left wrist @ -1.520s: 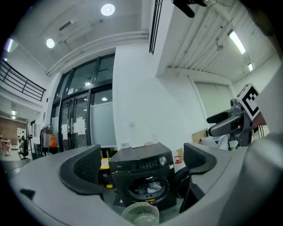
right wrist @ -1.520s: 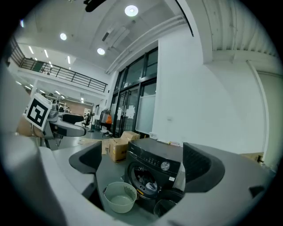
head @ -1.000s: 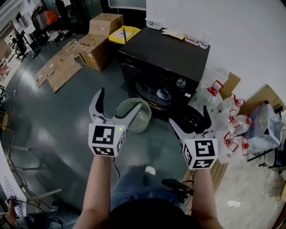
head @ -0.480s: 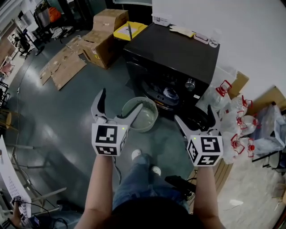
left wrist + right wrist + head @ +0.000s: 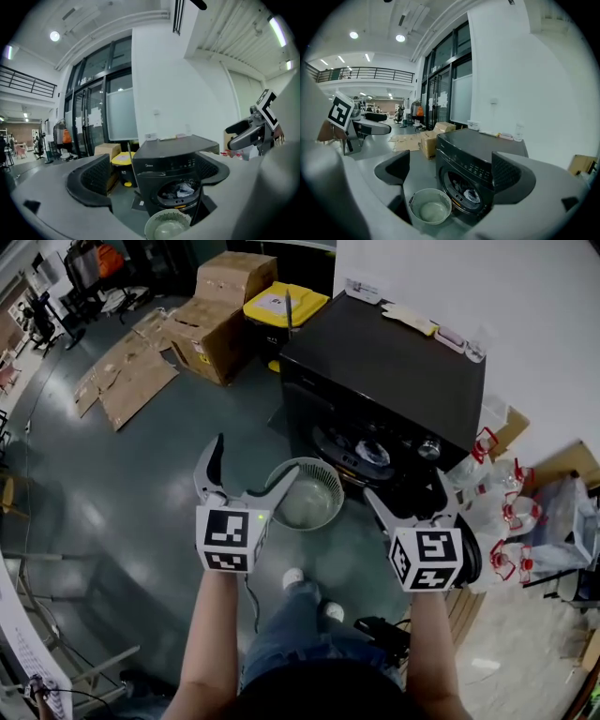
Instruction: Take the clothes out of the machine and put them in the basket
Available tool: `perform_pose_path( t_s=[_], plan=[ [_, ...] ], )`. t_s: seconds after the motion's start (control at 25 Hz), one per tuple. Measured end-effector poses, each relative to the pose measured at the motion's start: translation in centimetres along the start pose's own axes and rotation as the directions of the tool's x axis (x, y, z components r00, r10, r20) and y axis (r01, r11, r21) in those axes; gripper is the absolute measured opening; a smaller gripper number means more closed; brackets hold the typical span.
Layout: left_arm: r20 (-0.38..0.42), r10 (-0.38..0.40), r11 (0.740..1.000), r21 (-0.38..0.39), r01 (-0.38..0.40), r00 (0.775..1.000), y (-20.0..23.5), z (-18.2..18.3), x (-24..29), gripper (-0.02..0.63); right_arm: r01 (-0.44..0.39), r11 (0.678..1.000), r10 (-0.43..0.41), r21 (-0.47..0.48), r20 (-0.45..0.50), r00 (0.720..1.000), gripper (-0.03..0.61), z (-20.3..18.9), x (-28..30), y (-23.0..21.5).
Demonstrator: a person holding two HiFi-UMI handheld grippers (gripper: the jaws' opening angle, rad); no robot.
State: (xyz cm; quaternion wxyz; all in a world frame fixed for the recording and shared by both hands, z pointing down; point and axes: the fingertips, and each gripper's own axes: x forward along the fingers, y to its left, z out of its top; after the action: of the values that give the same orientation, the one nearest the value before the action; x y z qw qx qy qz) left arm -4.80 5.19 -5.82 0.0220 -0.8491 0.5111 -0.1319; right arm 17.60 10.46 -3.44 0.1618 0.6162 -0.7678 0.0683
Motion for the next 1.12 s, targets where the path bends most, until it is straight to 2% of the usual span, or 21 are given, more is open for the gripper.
perform_pose_path(
  t_s=[0.36,0.56,0.68,0.92,1.12],
  plan=[
    [-0.043,-0.024,0.998,-0.055,0.021,0.999,7.3,-4.4,6.0,0.561,-0.03,0.999,0.029,-0.017,-0.059,0.998,0.533,0.6,9.7,4.4],
    [-0.083,-0.058,0.996,-0.069,0.053,0.995,7.8,-7.5,9.6,0.561,-0.12,0.99,0.123,0.076,-0.035,0.992,0.534,-0.8,12.9,5.7],
    [-0.101,-0.072,0.995,-0.07,0.065,0.992,7.8,-9.5,10.9,0.561,-0.142,0.986,0.147,0.085,-0.062,0.987,0.534,-2.4,14.8,6.1],
    [-0.165,-0.09,0.993,-0.089,0.076,0.982,6.4,-14.8,13.3,0.561,-0.123,0.989,0.135,0.086,-0.149,0.98,0.534,-7.4,19.1,5.3],
    [-0.197,-0.071,0.995,-0.081,0.056,0.978,5.3,-19.7,15.3,0.561,-0.142,0.983,0.163,0.117,-0.198,0.967,0.534,-12.6,22.1,5.4]
  ],
)
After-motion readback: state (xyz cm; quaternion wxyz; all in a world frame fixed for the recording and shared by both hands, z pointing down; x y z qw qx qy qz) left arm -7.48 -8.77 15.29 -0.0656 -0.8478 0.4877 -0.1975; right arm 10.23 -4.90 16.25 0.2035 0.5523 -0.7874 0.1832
